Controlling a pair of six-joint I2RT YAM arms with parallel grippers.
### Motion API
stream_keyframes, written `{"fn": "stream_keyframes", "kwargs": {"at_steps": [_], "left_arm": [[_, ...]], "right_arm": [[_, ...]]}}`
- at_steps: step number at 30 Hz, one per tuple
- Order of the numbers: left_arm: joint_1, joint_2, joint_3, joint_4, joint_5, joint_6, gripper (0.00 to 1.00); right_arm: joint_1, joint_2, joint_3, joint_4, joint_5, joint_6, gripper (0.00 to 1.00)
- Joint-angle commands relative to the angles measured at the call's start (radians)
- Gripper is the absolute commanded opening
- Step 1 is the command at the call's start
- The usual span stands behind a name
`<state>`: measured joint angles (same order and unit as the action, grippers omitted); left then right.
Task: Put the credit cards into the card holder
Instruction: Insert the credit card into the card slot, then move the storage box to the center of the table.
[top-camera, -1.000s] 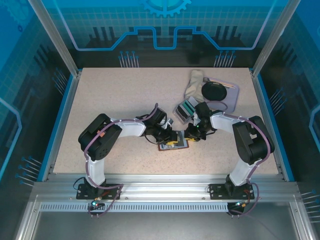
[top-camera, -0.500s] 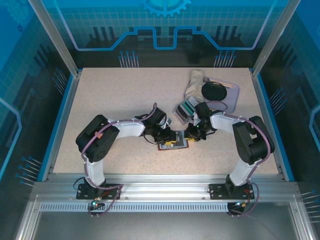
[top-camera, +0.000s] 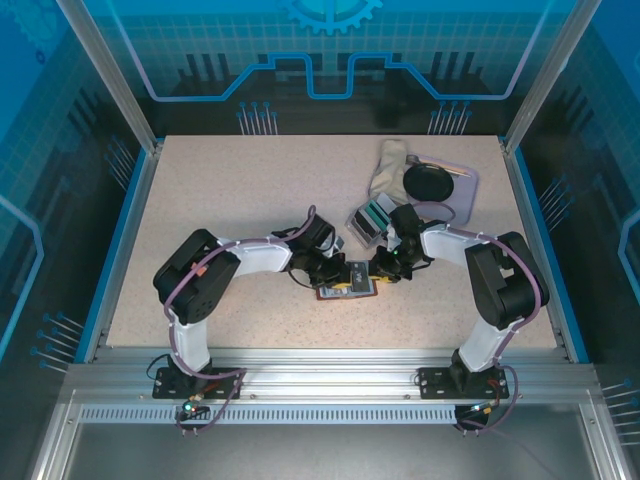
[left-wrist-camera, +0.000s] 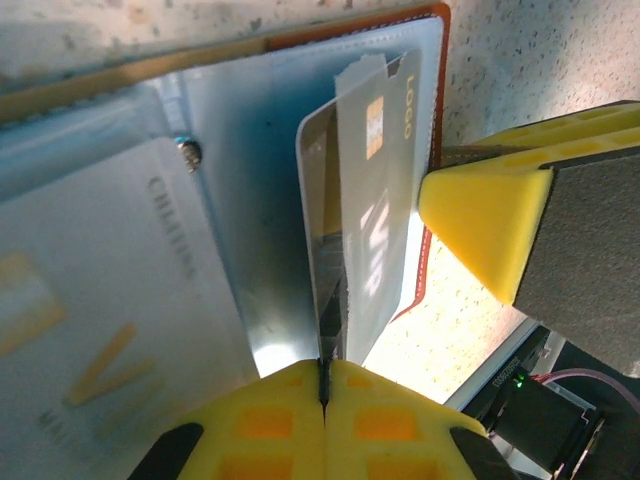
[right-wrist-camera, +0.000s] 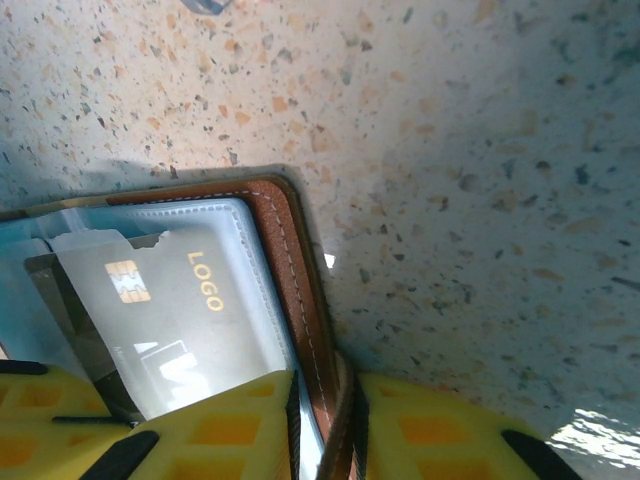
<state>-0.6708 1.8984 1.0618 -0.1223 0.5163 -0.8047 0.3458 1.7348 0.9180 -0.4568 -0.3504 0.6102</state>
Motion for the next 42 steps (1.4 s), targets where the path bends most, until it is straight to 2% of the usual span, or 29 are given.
{"fn": "stream_keyframes", "kwargs": {"at_steps": [1,11,16,22,29,34,42], "left_arm": [[-0.013,0.028,0.031,-0.003,0.011,0.010,0.05],[-0.024,0.059,0.074,-0.029,0.023,0.024,0.09],[-0.023,-0.010,0.032,-0.078,-0.032,0.048,0.20],[-0.020,-0.121,0.008,-0.156,-0.135,0.070,0.41],[0.016,-0.207,-0.020,-0.165,-0.198,0.062,0.47],[0.071,-0.244,-0.033,-0.158,-0.267,0.034,0.54],[0.119,-0.305,-0.067,-0.106,-0.340,-0.002,0.67]], "right_arm": [[0.004,0.040,-0.024,0.031,-0.010,0.011,0.22],[0.002,0.031,-0.031,0.040,-0.021,0.022,0.21],[0.001,-0.007,-0.029,0.021,0.000,0.023,0.24],[-0.015,-0.077,0.013,-0.055,0.058,-0.006,0.38],[-0.070,-0.182,0.133,-0.153,0.167,-0.082,0.61],[-0.146,-0.100,0.307,-0.169,0.253,-0.164,0.71],[-0.207,0.184,0.622,-0.217,0.158,-0.213,0.75]]}}
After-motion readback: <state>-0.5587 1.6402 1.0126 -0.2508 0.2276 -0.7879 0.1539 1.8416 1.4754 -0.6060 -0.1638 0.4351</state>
